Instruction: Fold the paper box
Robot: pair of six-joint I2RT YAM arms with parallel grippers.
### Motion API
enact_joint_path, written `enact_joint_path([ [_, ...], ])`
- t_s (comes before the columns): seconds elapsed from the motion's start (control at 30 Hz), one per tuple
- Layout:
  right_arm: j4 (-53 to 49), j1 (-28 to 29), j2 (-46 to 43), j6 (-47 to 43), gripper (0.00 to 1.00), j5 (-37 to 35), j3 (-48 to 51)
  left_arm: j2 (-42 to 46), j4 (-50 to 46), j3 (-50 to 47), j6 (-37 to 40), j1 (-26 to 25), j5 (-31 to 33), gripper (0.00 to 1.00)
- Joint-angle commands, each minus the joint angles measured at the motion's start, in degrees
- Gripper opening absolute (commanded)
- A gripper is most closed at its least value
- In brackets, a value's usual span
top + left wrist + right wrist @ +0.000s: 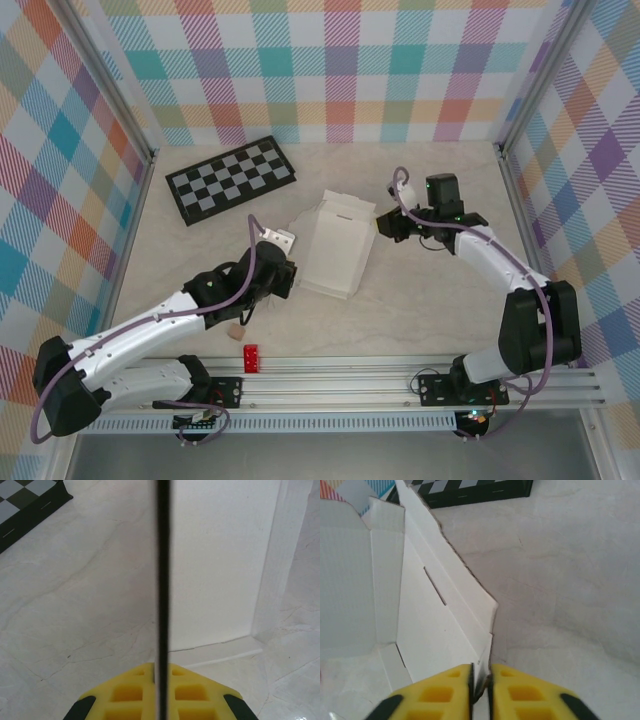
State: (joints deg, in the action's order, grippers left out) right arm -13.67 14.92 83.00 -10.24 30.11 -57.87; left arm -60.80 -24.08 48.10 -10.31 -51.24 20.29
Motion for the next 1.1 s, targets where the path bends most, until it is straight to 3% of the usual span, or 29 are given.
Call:
enact_joint_path([
  [0.0,-3.75,2.32,-1.02,-8.97,0.08,-2.42,-0.55,-1.13,-0.6,2.43,-1.03,-0.49,0.42,0.0],
  [0.1,-3.68,4.33,-1.48,-10.78,0.06,-6.35,-0.05,-1.51,-0.29,3.28,-1.08,-0.44,-0.45,0.0],
  [0.23,-4.22,9.71,-0.87,-14.63,0.07,-17.4,-0.1,-2.27,0.03,4.95,-1.85,-0.49,-2.35,0.0],
  [0.4,1.33,14.44,-2.81,-20.65,0.09,-24.47,3.98,-3.51,-0.4,6.9,-2.48,-0.46,-4.75,0.0],
  [0.57,8.14,16.15,-4.97,-24.57,0.11,-27.28,8.76,-3.73,0.7,7.19,-4.52,-0.44,-7.3,0.0],
  [1.07,8.99,18.6,2.69,-22.51,0.16,-32.16,8.59,-1.51,7.04,4.92,-9.1,-0.46,-11.74,0.0],
])
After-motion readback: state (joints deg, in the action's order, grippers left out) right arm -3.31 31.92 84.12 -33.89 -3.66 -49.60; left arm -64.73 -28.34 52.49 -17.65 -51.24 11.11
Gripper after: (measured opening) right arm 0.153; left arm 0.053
